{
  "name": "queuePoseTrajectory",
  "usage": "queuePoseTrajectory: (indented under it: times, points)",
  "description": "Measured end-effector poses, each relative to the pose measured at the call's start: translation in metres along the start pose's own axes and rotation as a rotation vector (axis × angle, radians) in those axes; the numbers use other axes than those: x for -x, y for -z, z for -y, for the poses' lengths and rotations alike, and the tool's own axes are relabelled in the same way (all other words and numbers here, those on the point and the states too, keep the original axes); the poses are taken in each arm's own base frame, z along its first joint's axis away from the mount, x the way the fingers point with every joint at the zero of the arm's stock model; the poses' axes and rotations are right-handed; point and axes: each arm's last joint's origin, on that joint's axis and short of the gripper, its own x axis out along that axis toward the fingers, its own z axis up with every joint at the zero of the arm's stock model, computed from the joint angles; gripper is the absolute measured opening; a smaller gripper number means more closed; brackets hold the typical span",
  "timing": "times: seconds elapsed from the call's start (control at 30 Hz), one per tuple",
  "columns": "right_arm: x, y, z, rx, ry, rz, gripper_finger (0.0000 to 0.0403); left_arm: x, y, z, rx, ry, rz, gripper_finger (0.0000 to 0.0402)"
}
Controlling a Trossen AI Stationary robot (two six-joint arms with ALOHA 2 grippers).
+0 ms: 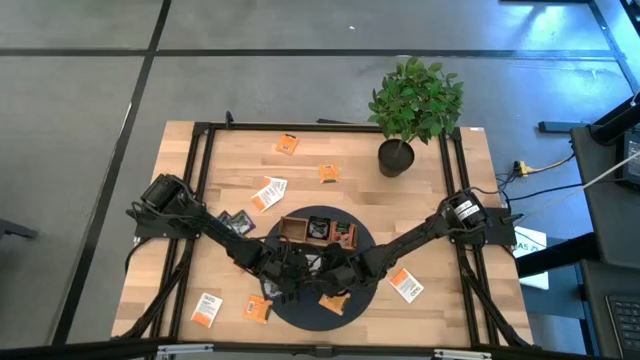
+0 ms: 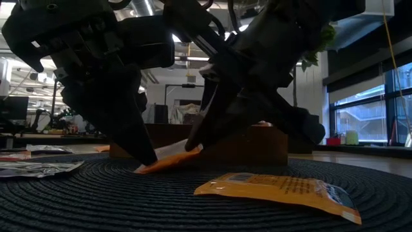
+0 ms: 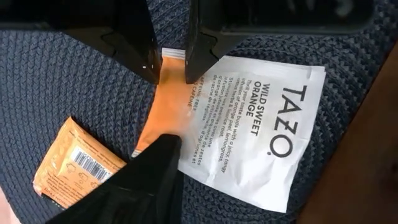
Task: Pick & Place Tea
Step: Put the white tea bag into the left section of the wooden organizer
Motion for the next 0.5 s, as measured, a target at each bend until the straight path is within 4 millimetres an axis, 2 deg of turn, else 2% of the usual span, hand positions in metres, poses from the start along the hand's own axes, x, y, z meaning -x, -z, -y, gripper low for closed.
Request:
queuePoseTrajectory:
  times: [0.13, 0.27, 0.4, 0.5]
  points:
    - [0.001, 0.0, 0.0, 0.036, -0.001, -0.002, 0.0008, 0.003, -0.001, 0.001, -0.017, 0.033, -0.016, 0.0073]
    - [0.009, -0.001, -0.004, 0.077, -0.005, -0.031, 0.0004, 0.016, -0.009, 0.004, -0.011, 0.083, -0.002, 0.0073]
    - [0.029, -0.003, -0.006, 0.145, 0.022, -0.04, 0.0004, 0.043, -0.024, 0.006, -0.039, 0.148, 0.045, 0.0072]
    - [0.05, -0.003, -0.009, 0.262, 0.029, -0.03, 0.0003, 0.07, -0.039, 0.0, -0.056, 0.168, 0.095, 0.0072]
